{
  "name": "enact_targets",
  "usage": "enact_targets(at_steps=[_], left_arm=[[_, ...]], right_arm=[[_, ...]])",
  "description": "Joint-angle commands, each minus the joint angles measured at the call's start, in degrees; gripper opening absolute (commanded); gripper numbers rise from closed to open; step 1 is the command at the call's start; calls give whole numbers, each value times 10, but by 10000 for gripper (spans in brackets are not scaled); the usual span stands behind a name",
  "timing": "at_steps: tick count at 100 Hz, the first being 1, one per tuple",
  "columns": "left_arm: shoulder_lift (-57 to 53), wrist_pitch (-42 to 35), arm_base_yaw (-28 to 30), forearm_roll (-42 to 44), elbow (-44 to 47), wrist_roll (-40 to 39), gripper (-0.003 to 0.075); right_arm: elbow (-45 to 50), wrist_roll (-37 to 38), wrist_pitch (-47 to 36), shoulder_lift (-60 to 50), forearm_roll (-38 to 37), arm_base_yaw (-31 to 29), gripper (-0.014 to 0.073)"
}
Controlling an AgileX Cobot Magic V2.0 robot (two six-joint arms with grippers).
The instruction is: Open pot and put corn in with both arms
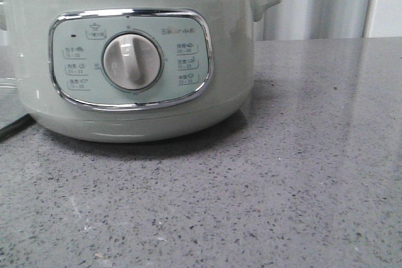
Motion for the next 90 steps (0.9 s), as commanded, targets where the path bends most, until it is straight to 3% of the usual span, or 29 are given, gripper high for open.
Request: enact_targets(at_steps=[1, 28, 40, 50, 71, 90], left_arm=[[-19, -25, -4, -5, 5, -4, -20], [-19, -25, -4, -5, 5, -4, -20], [-19, -25, -4, -5, 5, -4, -20], [-19, -25, -4, -5, 5, -4, -20], [-19, -25, -4, -5, 5, -4, -20], [-19, -25, -4, -5, 5, -4, -20]], right_arm=[[-14, -5, -48, 6, -4, 0, -74], [-14, -5, -48, 6, -4, 0, -74], [-11, -44, -49, 6, -64, -4, -74], [0, -44, -57, 6, -66, -29, -74], [27, -40, -76, 6, -65, -173, -74], [65, 53, -141, 6, -64, -314, -74]])
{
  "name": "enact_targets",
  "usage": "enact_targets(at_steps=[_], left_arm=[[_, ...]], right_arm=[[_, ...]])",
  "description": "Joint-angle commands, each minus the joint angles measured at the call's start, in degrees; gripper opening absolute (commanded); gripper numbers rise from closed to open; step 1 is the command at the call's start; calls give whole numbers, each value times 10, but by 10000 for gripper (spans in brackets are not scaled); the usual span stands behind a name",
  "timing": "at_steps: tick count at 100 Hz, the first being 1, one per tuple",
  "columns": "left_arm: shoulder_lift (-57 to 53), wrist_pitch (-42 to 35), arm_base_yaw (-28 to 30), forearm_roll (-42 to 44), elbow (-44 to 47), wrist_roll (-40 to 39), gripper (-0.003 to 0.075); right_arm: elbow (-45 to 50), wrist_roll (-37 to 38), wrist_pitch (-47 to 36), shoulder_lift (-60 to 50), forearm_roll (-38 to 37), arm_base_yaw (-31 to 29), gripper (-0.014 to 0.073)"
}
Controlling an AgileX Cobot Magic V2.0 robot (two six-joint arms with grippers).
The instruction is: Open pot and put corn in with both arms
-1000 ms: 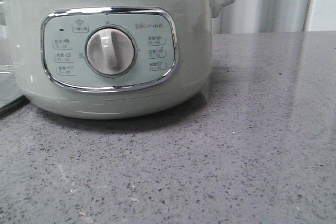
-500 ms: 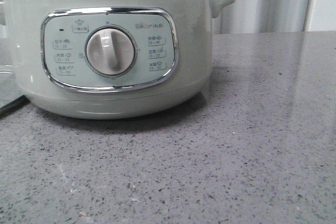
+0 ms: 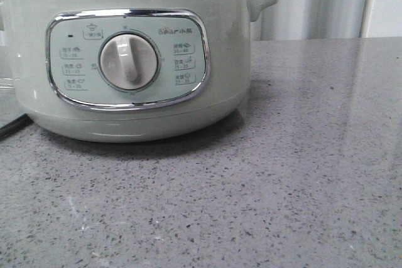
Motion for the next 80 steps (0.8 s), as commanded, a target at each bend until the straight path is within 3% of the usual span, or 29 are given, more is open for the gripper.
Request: enact_targets(at_steps=[1, 10, 25, 55, 80], left_arm=[[-19, -25, -4, -5, 5, -3, -20], [-19, -25, -4, -5, 5, -3, -20], [-19, -25, -4, -5, 5, -3, -20], [-19, -25, -4, -5, 5, -3, -20], [-19, -25, -4, -5, 5, -3, -20]], right_arm=[[5, 49, -84, 5, -5, -56, -74], [34, 93, -107, -7, -6, -94, -74], [33, 102, 40, -54, -21, -125, -74], [33, 104, 230, -53, -23, -132, -74], [33, 103, 278, -53, -23, -132, -74]])
